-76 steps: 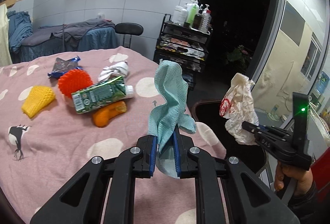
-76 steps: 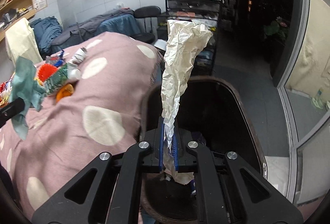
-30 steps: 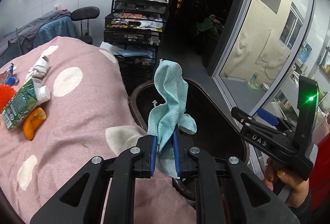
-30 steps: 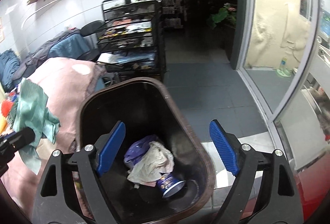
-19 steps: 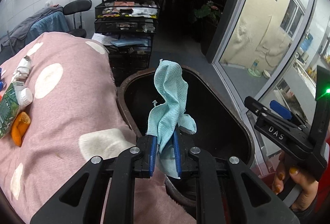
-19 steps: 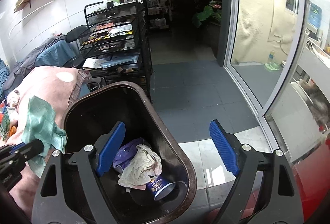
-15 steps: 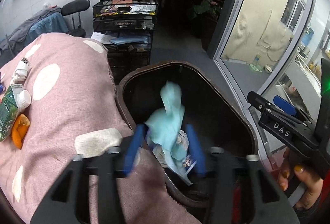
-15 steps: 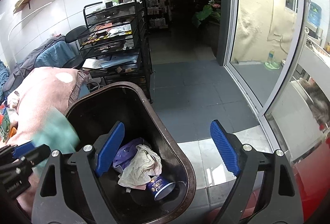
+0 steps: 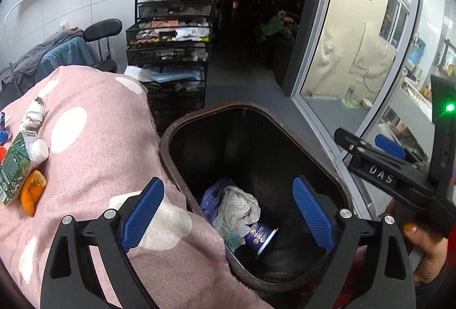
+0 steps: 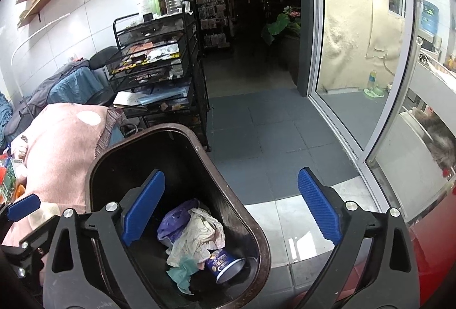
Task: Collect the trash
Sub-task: 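Lower the teal cloth into the bin and open the left tool, then grasp the yellow foam net with the left tool while the right tool grasps the orange foam net, then carry the orange net over the bin and open the right tool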
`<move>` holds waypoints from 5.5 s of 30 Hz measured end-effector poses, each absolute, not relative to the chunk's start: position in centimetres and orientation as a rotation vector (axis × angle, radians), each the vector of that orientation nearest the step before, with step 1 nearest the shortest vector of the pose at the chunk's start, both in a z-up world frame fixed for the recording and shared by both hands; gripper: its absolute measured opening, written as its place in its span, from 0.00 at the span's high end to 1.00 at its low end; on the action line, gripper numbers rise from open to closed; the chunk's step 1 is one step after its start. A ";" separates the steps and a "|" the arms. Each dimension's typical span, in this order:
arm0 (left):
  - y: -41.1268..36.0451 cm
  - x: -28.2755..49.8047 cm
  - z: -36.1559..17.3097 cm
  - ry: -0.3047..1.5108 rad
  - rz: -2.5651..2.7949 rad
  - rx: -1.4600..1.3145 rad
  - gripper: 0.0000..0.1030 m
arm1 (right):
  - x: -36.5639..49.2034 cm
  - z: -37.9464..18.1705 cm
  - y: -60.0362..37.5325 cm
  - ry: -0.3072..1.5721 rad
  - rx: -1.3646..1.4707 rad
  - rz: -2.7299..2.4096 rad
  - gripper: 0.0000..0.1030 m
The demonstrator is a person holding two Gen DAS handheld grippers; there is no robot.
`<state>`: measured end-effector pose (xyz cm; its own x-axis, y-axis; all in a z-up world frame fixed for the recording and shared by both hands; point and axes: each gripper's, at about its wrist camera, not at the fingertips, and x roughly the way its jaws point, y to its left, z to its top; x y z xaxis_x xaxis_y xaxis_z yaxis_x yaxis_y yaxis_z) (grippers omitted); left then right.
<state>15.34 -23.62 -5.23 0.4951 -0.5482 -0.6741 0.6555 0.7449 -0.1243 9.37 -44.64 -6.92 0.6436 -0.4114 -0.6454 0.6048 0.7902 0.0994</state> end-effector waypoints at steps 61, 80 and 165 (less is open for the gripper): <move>11.4 25.8 -5.8 0.863 -0.061 -0.016 0.05 | 25.4 -3.7 -15.8 0.784 0.090 0.287 0.09; 12.9 28.1 -6.3 0.860 -0.074 -0.122 0.86 | 35.3 -4.2 -3.4 0.811 -0.165 0.464 0.68; -13.1 13.7 -2.6 0.722 -0.614 -0.050 0.87 | 13.8 -11.2 -37.8 0.878 0.298 -0.246 0.34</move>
<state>13.71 -13.14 -2.61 0.5835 -0.5423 -0.6045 0.5087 0.8243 -0.2484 13.78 -37.79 -11.17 0.6155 -0.0891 -0.7831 0.3310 0.9309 0.1543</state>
